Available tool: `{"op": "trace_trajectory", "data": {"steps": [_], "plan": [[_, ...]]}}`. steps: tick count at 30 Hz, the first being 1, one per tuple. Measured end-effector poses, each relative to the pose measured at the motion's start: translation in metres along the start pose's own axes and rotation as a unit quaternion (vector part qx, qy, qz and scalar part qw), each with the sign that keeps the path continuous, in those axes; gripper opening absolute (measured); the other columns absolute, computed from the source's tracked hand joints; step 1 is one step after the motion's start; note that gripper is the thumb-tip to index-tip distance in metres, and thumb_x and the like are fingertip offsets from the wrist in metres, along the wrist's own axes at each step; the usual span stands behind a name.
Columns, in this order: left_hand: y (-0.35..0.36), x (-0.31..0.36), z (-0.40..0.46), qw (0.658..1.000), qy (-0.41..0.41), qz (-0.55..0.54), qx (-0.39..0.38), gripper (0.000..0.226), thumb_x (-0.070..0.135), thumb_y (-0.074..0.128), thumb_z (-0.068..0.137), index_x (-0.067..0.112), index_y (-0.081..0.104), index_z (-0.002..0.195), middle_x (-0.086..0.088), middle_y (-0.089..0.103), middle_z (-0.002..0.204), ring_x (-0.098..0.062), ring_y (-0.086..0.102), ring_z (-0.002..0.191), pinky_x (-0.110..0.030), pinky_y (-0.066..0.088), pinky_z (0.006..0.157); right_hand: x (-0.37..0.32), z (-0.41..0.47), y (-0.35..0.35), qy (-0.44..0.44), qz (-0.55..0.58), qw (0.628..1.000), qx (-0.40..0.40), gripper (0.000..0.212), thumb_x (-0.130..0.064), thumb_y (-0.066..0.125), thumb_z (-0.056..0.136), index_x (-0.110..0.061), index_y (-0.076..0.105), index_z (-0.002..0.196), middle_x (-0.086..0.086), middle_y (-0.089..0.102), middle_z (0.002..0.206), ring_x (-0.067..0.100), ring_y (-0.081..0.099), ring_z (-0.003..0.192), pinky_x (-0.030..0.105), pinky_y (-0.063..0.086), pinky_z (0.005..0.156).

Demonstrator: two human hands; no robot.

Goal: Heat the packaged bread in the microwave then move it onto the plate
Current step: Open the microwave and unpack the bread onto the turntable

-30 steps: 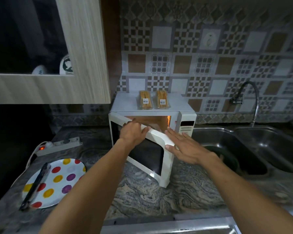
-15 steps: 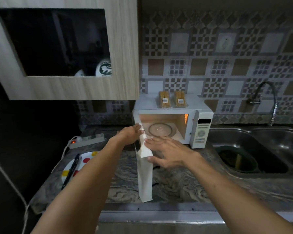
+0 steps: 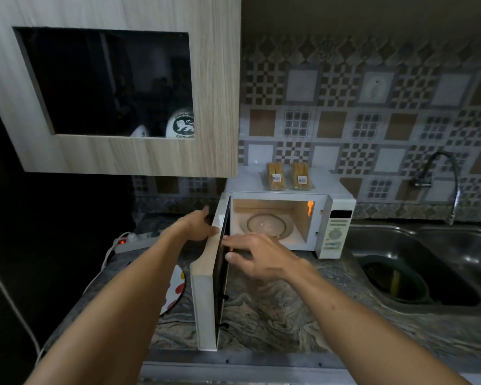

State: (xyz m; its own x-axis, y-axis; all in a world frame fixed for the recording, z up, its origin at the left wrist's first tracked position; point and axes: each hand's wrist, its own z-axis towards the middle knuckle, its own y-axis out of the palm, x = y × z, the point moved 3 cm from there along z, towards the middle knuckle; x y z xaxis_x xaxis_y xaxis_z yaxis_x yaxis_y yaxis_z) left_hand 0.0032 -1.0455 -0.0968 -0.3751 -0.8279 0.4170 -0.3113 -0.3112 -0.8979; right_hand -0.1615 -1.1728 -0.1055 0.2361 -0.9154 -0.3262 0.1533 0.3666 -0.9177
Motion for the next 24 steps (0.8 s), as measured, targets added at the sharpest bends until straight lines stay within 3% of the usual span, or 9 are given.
{"op": "trace_trajectory", "data": {"steps": [5,8,11,17,24], "plan": [[-0.006,0.055,0.018,0.992,0.047,-0.095,0.061,0.061,0.026,0.062,0.093,0.018,0.037,0.148,-0.011,0.052,0.142,-0.030,0.051,0.128,-0.037,0.042,0.102,0.064,0.002,-0.040,0.127,0.038,0.987,0.091,0.041,-0.044,0.050,0.099,-0.026,0.063,0.134,-0.010,0.062,0.137,0.010,0.055,0.128,0.036,0.043,0.109],[0.006,0.090,0.044,0.994,0.065,-0.065,0.063,0.077,0.029,0.058,0.094,0.020,0.016,0.157,-0.015,0.040,0.151,-0.033,0.043,0.135,-0.040,0.040,0.110,0.108,0.006,-0.065,0.175,-0.007,0.976,0.128,0.038,-0.038,0.051,0.100,-0.025,0.063,0.133,-0.005,0.063,0.134,0.015,0.057,0.123,0.031,0.043,0.104],[0.021,0.125,0.071,0.995,0.084,-0.016,0.044,0.084,0.033,0.054,0.096,0.020,0.000,0.158,-0.016,0.026,0.158,-0.035,0.027,0.144,-0.044,0.031,0.116,0.155,0.012,-0.083,0.228,-0.025,0.958,0.175,0.039,-0.039,0.053,0.098,-0.022,0.065,0.131,-0.001,0.064,0.132,0.020,0.059,0.119,0.039,0.048,0.103],[0.034,0.182,0.138,0.991,0.100,-0.058,0.072,0.082,0.040,0.055,0.094,0.029,0.002,0.156,-0.014,0.037,0.148,-0.035,0.039,0.134,-0.050,0.037,0.110,0.239,0.040,-0.114,0.313,-0.036,0.928,0.201,0.048,-0.045,0.055,0.093,-0.022,0.056,0.136,0.009,0.055,0.133,0.034,0.058,0.116,0.039,0.048,0.089],[0.036,0.224,0.201,0.991,0.050,-0.073,0.096,0.089,0.044,0.051,0.098,0.024,-0.013,0.156,-0.017,0.002,0.164,-0.039,0.020,0.146,-0.052,0.027,0.115,0.312,0.087,-0.132,0.359,0.003,0.917,0.174,0.074,-0.061,0.053,0.093,-0.023,0.030,0.153,0.011,0.036,0.152,0.036,0.048,0.131,0.046,0.044,0.102]]}}
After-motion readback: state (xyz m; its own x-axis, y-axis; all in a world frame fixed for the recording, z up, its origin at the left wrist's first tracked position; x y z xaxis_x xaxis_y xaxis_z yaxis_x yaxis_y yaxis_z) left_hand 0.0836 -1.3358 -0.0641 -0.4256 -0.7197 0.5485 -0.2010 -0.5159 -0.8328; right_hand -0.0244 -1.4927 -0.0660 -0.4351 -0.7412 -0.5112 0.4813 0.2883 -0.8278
